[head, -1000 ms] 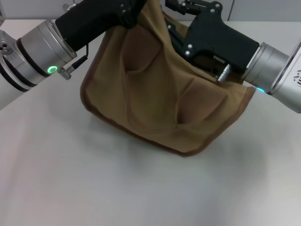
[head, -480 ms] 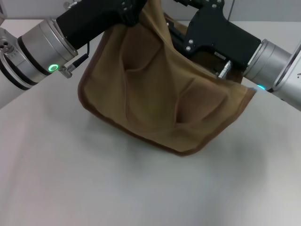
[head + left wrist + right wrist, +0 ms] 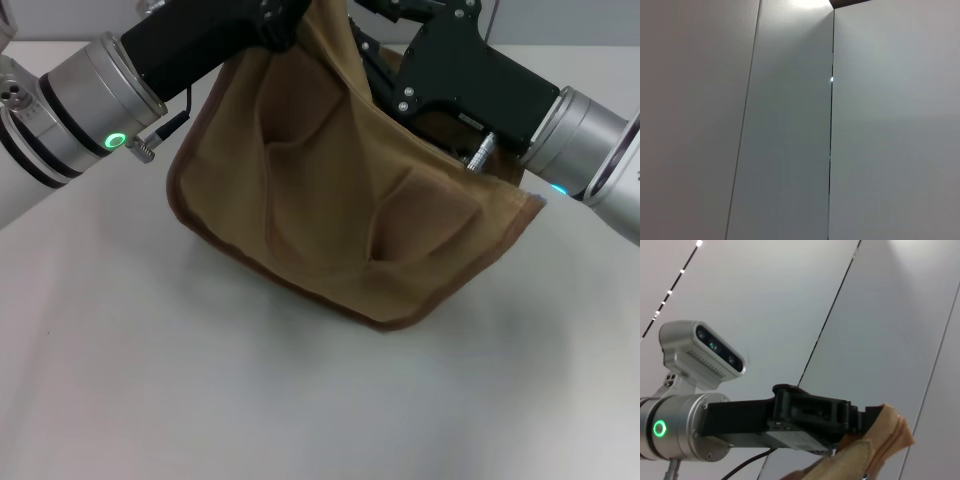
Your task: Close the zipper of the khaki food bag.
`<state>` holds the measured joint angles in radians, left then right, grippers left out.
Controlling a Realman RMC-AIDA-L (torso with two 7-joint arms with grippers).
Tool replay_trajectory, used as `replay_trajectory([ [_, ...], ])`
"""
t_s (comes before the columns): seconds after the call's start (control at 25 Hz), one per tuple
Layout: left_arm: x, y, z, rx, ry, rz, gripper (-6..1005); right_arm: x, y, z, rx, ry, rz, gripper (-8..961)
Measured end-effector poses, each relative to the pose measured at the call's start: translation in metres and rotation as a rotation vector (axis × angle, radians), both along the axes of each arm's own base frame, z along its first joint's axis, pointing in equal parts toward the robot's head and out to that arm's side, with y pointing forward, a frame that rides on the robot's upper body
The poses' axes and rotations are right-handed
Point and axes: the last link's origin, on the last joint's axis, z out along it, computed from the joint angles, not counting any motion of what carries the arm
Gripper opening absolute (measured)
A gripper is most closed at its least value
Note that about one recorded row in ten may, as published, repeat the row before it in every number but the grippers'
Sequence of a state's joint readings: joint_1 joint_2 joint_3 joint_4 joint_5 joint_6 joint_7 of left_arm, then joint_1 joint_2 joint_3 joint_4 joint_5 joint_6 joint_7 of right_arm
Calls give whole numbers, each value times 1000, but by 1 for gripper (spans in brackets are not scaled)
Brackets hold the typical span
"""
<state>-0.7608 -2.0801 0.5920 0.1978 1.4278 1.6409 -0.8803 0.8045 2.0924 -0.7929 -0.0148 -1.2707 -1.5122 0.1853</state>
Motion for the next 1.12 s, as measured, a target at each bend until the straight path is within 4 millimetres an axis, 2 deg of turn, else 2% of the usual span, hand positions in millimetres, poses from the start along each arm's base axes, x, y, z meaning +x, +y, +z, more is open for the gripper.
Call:
replay_trajectory([
  [0.24, 1, 1, 0, 0, 2, 0, 19, -1, 1, -1, 3, -10, 4, 345],
  [0.6, 1, 1, 0, 0, 2, 0, 19, 1, 2, -2, 4, -22, -13, 2],
  [0.8, -2, -1, 0, 1, 0, 9, 19, 7, 2, 0, 13, -11, -36, 1],
  [1.12, -25, -7, 9, 43, -35, 88, 19, 21, -6, 3, 19, -3, -68, 0],
])
